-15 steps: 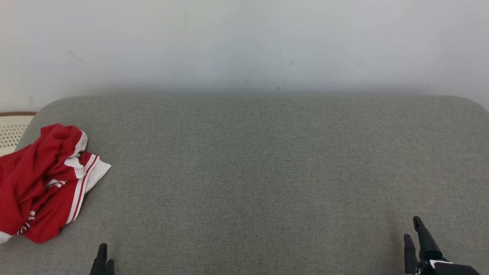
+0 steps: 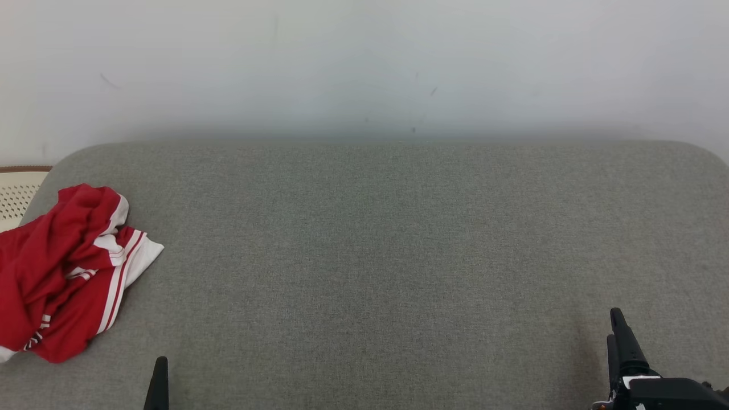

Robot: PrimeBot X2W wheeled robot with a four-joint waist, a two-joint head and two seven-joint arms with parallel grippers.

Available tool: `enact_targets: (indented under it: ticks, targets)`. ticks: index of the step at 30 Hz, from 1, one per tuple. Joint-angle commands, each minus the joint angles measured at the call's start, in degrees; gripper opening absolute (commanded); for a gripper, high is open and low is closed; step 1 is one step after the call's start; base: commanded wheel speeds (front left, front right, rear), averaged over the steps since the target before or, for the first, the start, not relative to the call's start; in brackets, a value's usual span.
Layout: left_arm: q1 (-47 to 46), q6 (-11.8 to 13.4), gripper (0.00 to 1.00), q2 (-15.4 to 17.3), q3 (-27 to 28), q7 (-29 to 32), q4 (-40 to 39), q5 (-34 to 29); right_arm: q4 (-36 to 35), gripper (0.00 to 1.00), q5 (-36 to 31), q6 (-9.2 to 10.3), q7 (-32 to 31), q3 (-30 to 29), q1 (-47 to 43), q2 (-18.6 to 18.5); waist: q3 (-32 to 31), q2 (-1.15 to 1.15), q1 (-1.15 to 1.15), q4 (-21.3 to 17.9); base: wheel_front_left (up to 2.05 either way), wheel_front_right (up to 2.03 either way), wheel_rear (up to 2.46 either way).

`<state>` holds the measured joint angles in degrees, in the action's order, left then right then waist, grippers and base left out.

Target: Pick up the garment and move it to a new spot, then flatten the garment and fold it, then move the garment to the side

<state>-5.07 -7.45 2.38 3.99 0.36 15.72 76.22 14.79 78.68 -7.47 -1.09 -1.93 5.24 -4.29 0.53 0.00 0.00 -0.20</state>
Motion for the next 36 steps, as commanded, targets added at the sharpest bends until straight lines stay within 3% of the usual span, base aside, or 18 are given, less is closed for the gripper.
enact_targets:
  ticks: [1, 19, 36]
  targets:
    - [-1.71, -0.01, 1.00, 0.48, 0.02, -0.59, -1.02, -2.55, -1.06, 1.00, -1.94, -0.02, 0.56, 0.41, 1.18, -0.75, 0.02, 0.00, 0.00, -0.01, 0.00, 0.00, 0.00]
    - [-2.32, 0.95, 1.00, 0.49, -1.59, -4.36, -0.72, -26.89, -0.58, 1.00, -21.84, -0.02, 4.55, 5.14, 1.62, -2.34, 0.13, 0.00, 0.00, -0.18, 0.00, 0.00, 0.00]
    - [-2.52, 2.36, 1.00, 1.05, -4.90, -7.23, -0.64, -40.28, -0.58, 1.00, -37.25, -0.03, 7.53, 7.08, 1.45, -2.42, 0.21, 0.00, 0.00, -0.10, 0.00, 0.00, 0.00]
